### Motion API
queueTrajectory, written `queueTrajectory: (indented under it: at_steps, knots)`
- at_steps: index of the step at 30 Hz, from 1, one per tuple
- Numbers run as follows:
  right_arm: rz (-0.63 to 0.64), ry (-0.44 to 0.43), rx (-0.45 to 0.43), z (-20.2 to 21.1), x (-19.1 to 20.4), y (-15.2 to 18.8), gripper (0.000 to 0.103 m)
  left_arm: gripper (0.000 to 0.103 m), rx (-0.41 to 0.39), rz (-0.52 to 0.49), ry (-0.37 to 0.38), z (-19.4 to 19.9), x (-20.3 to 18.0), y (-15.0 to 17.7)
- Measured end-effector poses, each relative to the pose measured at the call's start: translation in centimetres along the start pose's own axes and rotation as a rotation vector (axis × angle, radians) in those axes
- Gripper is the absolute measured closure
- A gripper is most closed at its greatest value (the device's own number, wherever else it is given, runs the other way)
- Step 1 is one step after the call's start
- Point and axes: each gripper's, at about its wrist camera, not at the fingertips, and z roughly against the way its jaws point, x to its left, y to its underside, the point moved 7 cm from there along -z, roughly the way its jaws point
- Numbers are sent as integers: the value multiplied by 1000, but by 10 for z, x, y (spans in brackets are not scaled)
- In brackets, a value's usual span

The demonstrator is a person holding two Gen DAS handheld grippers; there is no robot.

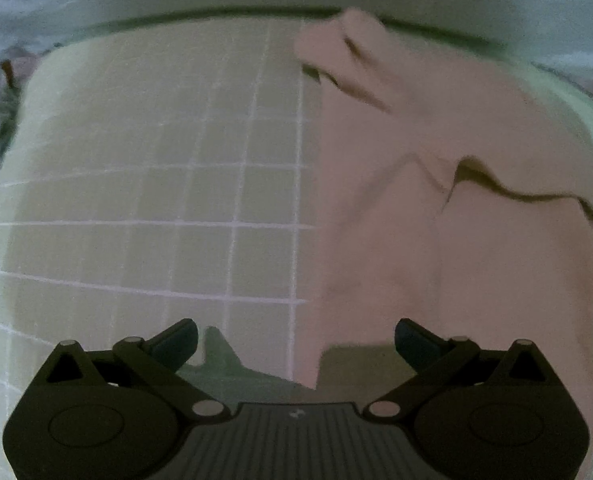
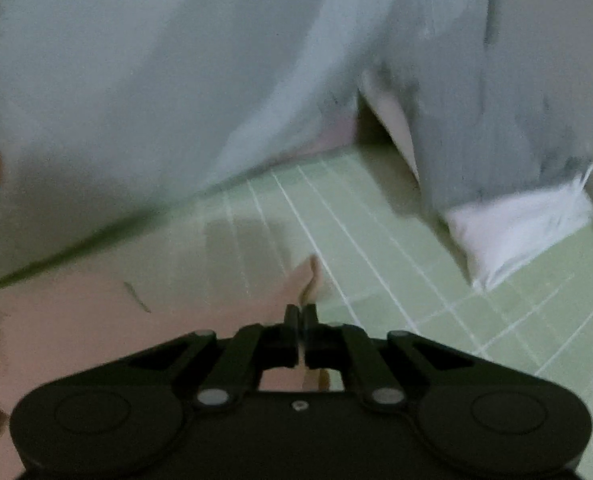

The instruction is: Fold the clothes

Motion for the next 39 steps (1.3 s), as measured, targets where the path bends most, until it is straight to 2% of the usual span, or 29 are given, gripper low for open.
queueTrajectory:
  at_steps: [4,7,11,19,23,26,33,39]
  knots:
    - [58,-74,-78,49,40,-1,101,0,-53,12,27,24,14,12]
    - [105,-135,-98,77,74,11,101,0,-72,-2,34,38,25,26]
    - [145,-203,-69,103,119,45,101,0,-57,-19,30,51,47,50]
    - [253,-288,33,150,195,139,101,0,-12,-31,22,63,91,98]
    - [255,-310,77,171,217,177,101,0,-4,-29,28,65,107,110]
    - [237,-323,80,188,228,192,101,0,-8,-36,33,68,115,114]
    - [200,-352,62,214,244,205,101,0,-4,-41,46,70,128,123]
    - [118,-350,-43,241,244,197,101,0,-6,-49,48,72,132,128]
